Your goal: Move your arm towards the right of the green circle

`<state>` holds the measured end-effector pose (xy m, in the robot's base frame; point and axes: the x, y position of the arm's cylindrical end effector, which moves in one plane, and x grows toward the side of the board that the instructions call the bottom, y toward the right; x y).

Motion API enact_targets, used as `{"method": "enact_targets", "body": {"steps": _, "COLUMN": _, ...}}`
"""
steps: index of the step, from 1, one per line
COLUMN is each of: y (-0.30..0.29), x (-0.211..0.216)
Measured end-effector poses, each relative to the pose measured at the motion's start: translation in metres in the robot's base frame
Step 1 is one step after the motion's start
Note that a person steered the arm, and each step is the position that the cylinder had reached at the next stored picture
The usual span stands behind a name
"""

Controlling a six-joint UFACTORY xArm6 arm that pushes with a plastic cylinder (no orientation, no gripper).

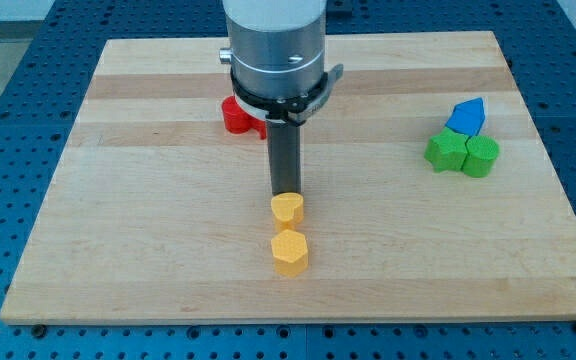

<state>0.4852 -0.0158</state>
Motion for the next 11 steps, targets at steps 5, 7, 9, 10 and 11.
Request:
{"method": "enact_targets", "body": {"steps": 5, "y": 0.082, "x": 0.008}}
{"method": "enact_targets", "body": {"steps": 7, "y": 0.199, "x": 0.008}}
{"method": "enact_targets", "body": {"steps": 9, "y": 0.282, "x": -0.008}}
{"method": "enact_targets", "body": {"steps": 10, "y": 0.295, "x": -0.033}}
{"method": "enact_targets", "body": {"steps": 11, "y": 0.298, "x": -0.054}}
